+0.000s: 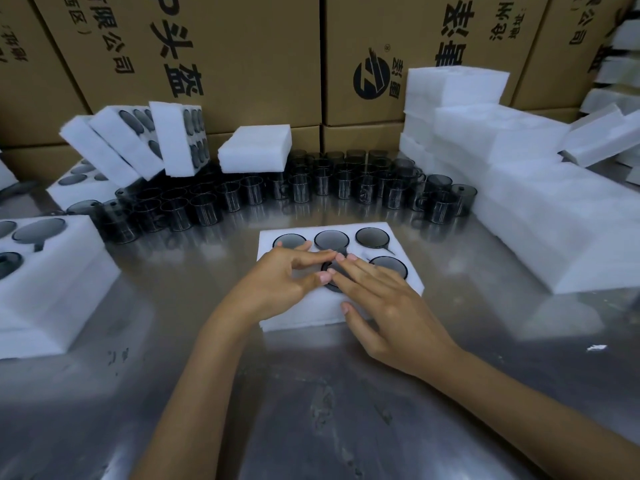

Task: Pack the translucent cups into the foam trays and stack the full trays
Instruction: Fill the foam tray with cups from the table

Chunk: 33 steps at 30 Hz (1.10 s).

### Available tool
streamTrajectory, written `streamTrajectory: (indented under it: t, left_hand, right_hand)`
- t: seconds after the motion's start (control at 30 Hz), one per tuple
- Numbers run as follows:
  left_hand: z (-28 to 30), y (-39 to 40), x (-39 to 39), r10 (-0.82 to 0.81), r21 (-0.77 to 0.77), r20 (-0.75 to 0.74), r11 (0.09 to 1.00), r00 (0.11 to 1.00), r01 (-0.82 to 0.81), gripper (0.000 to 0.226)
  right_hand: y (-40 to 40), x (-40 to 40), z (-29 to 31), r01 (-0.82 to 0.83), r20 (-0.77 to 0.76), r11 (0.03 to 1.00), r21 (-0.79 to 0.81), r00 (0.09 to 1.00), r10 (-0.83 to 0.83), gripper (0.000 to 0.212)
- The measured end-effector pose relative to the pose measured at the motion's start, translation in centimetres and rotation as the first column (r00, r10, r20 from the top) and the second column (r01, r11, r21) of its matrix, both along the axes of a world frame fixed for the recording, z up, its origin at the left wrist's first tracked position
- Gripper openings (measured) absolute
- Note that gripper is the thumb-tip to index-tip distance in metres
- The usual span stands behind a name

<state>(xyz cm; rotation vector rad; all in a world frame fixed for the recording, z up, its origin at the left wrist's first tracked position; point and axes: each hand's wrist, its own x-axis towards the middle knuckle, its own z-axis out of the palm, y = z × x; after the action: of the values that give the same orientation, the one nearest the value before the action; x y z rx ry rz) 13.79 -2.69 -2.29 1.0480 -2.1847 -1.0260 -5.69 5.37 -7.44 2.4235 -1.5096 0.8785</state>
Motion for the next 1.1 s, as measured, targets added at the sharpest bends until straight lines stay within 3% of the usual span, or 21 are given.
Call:
streamTrajectory:
  t: [0.33,0.7,0.8,0.93,1.03,1.1]
  left_hand:
    - [0.5,0.5,-0.3,0.106,-0.107,0.201,0.991,0.974,-0.085,0.036]
    - [0.9,-0.2,0.0,0.069,-0.002,0.302,0.997,0.951,-0.071,0.028]
    - [0.2,0.0,0.0,0.118,-0.040,0.284,0.993,0.952,-0.112,0.039]
    - [-0.6,0.5,0.2,0.239,-0.065,0.190,0.971,0.952,-0.230,0.084]
    - [-1.3,0.8,0.2,0.285,-0.087,0.053,0.956,0.957,-0.280,0.087]
    - [-1.7,0.5,0.5,0.294,-0.029,-0.086,0.954,0.952,-0.298,0.077]
  right_hand:
    - [0.4,0.4,0.6,0.047,-0.071,0.996,0.080,0.997,-0.041,0.049]
    - [0.1,0.0,1.9,0.032,-0.181,0.992,0.122,0.984,-0.009,0.048]
    - [0.0,-0.1,2.1,0.028,-0.178,0.990,0.137,0.984,-0.003,0.048]
    - [0.4,0.2,1.8,0.027,-0.098,0.986,0.163,0.995,-0.011,0.050]
    - [0.2,0.4,2.1,0.025,-0.024,0.980,0.198,0.999,-0.021,0.046]
    - [-0.3,0.5,3.0,0.017,0.056,0.973,0.230,0.998,-0.030,0.040]
